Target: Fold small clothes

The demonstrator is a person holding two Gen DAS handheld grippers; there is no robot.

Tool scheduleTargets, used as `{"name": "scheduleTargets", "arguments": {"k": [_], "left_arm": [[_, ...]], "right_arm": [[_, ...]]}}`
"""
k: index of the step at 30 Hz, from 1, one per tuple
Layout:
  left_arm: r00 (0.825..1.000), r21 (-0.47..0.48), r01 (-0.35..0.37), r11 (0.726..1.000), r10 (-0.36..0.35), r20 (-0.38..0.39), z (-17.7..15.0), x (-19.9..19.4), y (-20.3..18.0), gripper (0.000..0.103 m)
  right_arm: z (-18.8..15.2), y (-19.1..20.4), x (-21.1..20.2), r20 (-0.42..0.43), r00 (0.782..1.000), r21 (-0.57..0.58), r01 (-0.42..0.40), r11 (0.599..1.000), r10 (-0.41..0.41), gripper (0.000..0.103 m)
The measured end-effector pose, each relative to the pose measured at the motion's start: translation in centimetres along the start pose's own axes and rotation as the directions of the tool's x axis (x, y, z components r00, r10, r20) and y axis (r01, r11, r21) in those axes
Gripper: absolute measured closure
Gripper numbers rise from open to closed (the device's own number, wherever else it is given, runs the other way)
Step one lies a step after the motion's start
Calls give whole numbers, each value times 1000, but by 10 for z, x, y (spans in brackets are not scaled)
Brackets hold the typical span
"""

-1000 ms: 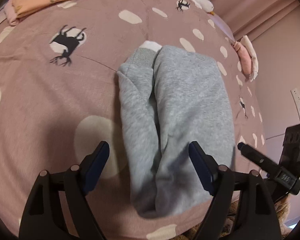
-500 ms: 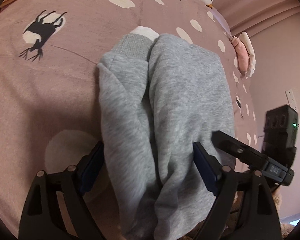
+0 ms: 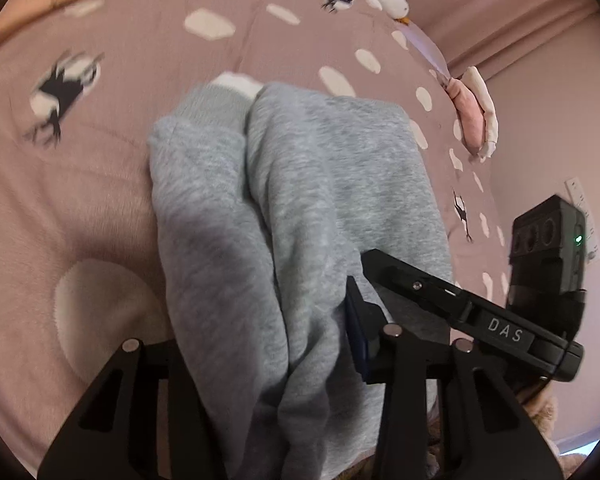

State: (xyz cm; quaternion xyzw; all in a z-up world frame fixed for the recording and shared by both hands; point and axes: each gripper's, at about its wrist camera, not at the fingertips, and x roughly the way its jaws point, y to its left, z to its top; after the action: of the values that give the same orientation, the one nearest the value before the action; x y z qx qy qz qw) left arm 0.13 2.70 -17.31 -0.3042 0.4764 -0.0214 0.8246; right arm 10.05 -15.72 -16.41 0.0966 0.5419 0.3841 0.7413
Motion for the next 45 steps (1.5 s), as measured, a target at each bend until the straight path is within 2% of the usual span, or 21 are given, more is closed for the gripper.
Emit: {"name": "scheduleTargets", "arguments": {"k": [6, 14, 22, 31, 36, 45], "left_arm": [[999, 44, 26, 999, -27, 20, -6, -9, -26, 62], [998, 153, 37, 987, -45, 47, -6, -6, -78, 62], [998, 230, 37, 972, -46, 31, -4, 14, -116, 62], [1000, 235, 29, 972, -27, -13, 1, 35, -124, 63], [999, 208, 14, 978, -7, -32, 5, 45, -118, 63], [998, 172, -1, 985, 12, -65, 8, 63, -109, 63]], "right_arm": [[4, 7, -26, 64, 996, -64, 60, 996, -56, 69], [6, -8, -64, 140, 988, -49, 68, 996, -61, 69], [7, -37, -87, 194, 978, 11, 71, 997, -72, 69], [6, -63, -87, 187, 980, 75, 54, 996, -67, 69], [10, -67, -73, 157, 986, 94, 42, 995, -56, 69], [12, -74, -58, 119, 990, 86, 60, 994, -70, 69]]}}
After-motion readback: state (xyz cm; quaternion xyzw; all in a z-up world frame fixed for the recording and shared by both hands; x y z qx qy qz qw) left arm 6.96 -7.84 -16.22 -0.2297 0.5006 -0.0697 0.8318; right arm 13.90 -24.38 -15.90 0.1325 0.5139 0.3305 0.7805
